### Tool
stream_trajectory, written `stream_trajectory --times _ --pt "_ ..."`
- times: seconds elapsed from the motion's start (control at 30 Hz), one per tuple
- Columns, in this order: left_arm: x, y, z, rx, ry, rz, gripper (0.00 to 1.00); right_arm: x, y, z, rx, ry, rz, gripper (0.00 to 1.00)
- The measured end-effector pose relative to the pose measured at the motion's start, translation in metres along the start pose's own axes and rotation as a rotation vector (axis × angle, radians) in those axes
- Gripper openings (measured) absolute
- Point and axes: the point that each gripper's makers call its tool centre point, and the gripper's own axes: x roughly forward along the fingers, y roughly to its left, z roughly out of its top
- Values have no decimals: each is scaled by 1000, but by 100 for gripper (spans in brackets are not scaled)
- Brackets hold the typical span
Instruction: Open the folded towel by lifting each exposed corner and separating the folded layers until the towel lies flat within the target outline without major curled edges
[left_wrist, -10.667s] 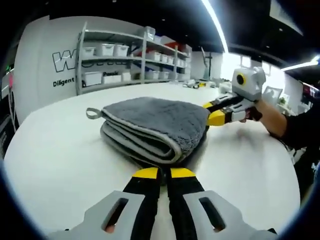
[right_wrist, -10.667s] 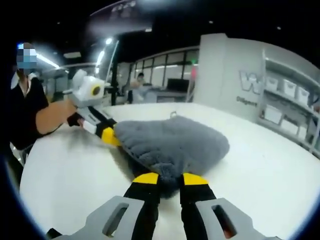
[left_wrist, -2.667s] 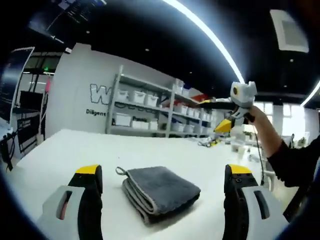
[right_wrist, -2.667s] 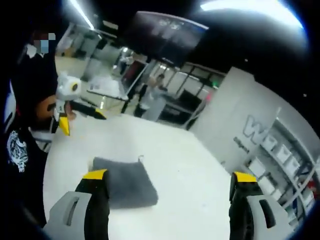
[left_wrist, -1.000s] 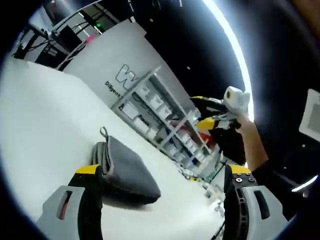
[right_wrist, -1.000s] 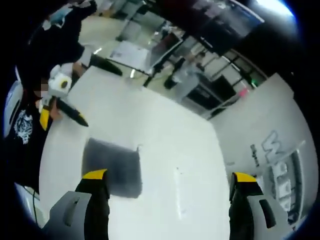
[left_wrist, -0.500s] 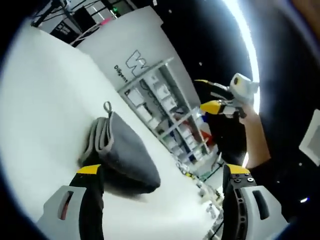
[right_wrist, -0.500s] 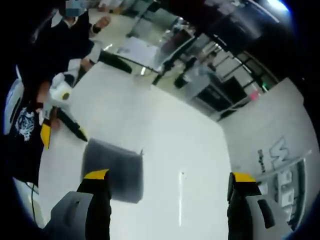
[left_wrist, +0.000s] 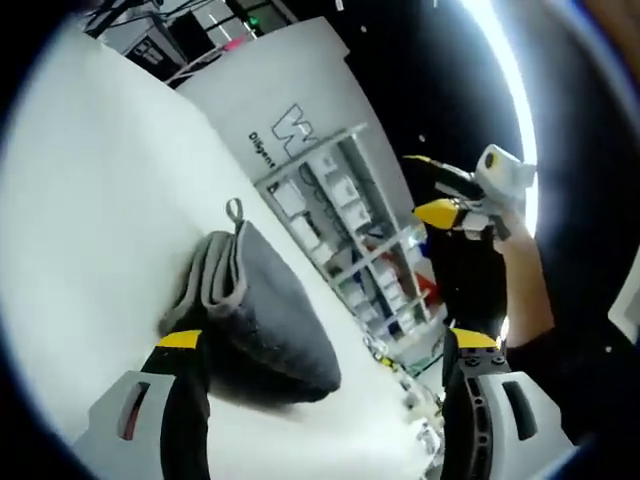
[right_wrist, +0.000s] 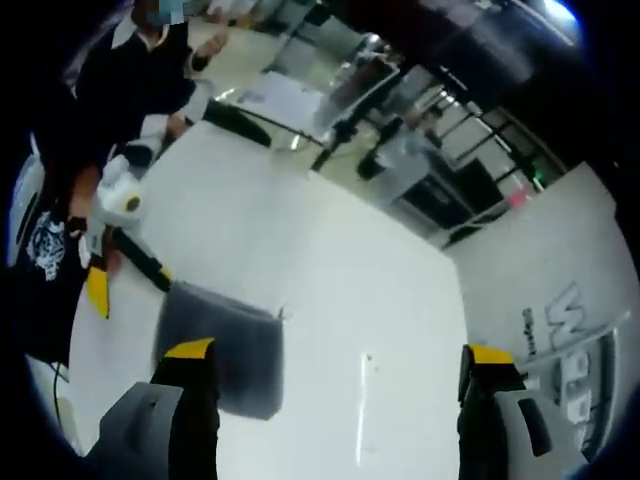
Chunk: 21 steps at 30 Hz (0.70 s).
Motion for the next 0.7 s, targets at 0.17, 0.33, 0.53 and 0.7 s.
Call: stream_trajectory --times 0.17,0.33,0.53,0.7 --pt "5 9 1 10 -11 27 85 31 10 -7 -2 23 62 97" --pt "12 17 2 26 -24 77 80 58 23 -12 -13 46 123 95" --pt "17 18 4 30 -57 107 71 79 34 -20 -16 58 197 87" --pt "20 38 5 61 -44 203 47 99 49 -34 -30 101 268 77"
